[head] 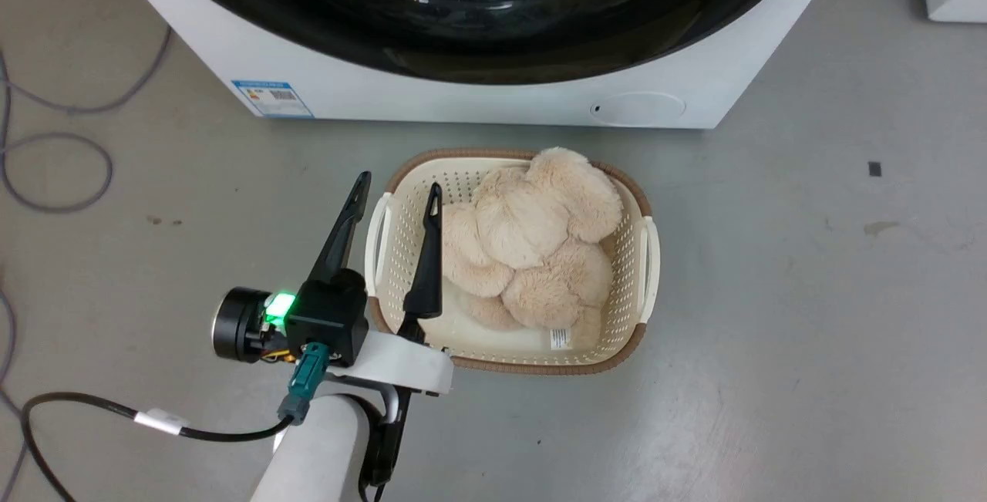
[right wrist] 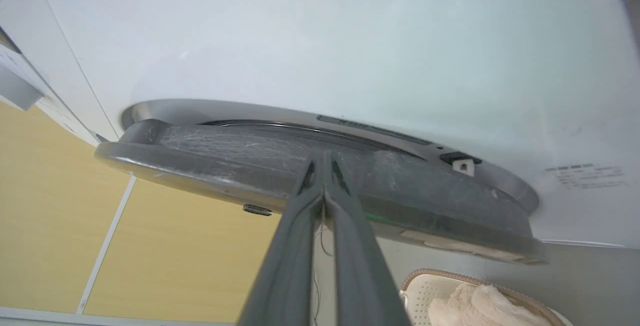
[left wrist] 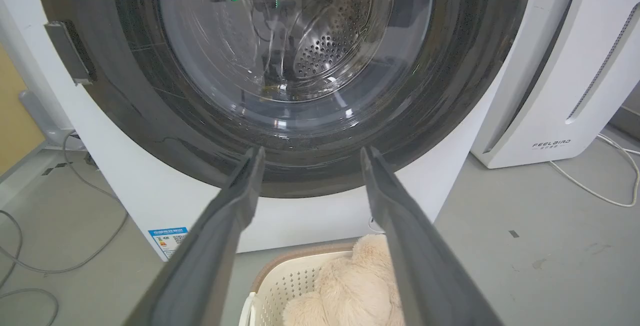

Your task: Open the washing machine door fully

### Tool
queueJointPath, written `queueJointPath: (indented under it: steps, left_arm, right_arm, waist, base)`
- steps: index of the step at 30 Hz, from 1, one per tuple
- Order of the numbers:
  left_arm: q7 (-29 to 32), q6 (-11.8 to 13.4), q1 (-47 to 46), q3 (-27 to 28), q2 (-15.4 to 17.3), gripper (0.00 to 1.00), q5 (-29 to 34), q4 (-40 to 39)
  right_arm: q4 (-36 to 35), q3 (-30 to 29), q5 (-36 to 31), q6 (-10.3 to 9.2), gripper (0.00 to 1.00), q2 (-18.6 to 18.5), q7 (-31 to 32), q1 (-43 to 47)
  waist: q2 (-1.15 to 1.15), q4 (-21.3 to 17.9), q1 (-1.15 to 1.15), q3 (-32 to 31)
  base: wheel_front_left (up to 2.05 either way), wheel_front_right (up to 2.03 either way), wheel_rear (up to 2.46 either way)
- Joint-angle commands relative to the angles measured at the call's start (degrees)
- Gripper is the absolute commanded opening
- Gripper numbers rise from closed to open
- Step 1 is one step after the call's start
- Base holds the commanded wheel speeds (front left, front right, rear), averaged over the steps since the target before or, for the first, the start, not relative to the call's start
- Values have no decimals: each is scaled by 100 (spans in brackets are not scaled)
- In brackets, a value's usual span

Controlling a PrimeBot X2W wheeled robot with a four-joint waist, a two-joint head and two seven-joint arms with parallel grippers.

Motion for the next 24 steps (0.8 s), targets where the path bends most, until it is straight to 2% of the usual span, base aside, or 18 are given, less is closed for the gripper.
queueJointPath:
  steps: [1,8,24]
  left_arm:
    - [-62,36,-164,-49,12,100,-42,16]
    - [-85,77,-233,-102,12,100,-76,26]
    - [-85,108,-247,-139,12,100,-106,101]
  right_arm:
    - [170,105,178,-3,0,1,95,-300]
    - [251,355,148,-3,0,69,428,-502]
    - [-14,557,178,-3,0,142,1310,-180]
  waist:
    - [0,28,0,73]
    - [0,53,0,200]
    - [0,-10,0,147]
  base:
    - [0,0,0]
    - [0,0,0]
    - [0,0,0]
